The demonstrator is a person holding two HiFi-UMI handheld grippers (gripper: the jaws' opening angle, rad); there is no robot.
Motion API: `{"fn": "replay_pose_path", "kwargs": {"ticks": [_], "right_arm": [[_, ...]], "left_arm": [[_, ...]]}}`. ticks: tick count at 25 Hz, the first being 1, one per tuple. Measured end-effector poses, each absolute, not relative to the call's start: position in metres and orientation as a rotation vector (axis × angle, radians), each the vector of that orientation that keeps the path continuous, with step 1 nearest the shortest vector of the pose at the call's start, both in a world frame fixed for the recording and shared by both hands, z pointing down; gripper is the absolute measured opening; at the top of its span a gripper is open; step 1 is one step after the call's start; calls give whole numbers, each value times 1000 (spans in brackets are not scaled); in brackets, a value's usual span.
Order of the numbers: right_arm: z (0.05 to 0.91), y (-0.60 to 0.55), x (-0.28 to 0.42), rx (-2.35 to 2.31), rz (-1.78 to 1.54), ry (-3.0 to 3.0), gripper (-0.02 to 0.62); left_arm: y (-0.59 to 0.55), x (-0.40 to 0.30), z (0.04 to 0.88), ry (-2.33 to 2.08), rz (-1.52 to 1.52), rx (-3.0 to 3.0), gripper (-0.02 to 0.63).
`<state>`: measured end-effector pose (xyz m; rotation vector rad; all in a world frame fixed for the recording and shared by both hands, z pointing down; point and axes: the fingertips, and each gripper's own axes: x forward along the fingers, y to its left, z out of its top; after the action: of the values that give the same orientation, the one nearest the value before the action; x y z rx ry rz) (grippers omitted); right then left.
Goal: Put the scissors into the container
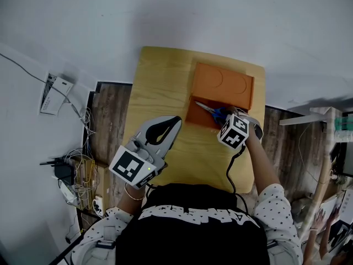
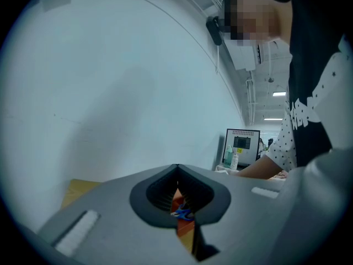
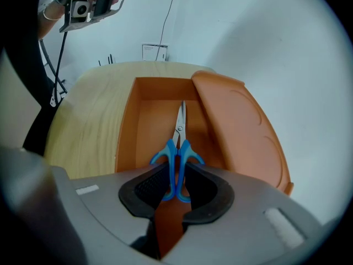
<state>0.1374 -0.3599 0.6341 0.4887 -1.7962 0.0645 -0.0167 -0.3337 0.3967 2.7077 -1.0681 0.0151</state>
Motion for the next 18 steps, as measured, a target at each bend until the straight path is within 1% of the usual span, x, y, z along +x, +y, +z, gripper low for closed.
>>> {"fn": "replay_pose_path", "kwargs": {"ticks": [4,8,15,18], "right_arm": [[634,-360,141,504,83,-1799,109],[633,-362,140,515,89,-1813,127],[613,-365,145,666,117,-1854,95],[598,-365,148,765,133,-1889,53]], "left_arm": [[-332,-17,395,-1075,9,2706,0],[-332,-17,395,-1075,12,2709,2],[-327,-16,389,-1072,1,2724,0],[-322,-13,386,-1073,1,2734,2]]}}
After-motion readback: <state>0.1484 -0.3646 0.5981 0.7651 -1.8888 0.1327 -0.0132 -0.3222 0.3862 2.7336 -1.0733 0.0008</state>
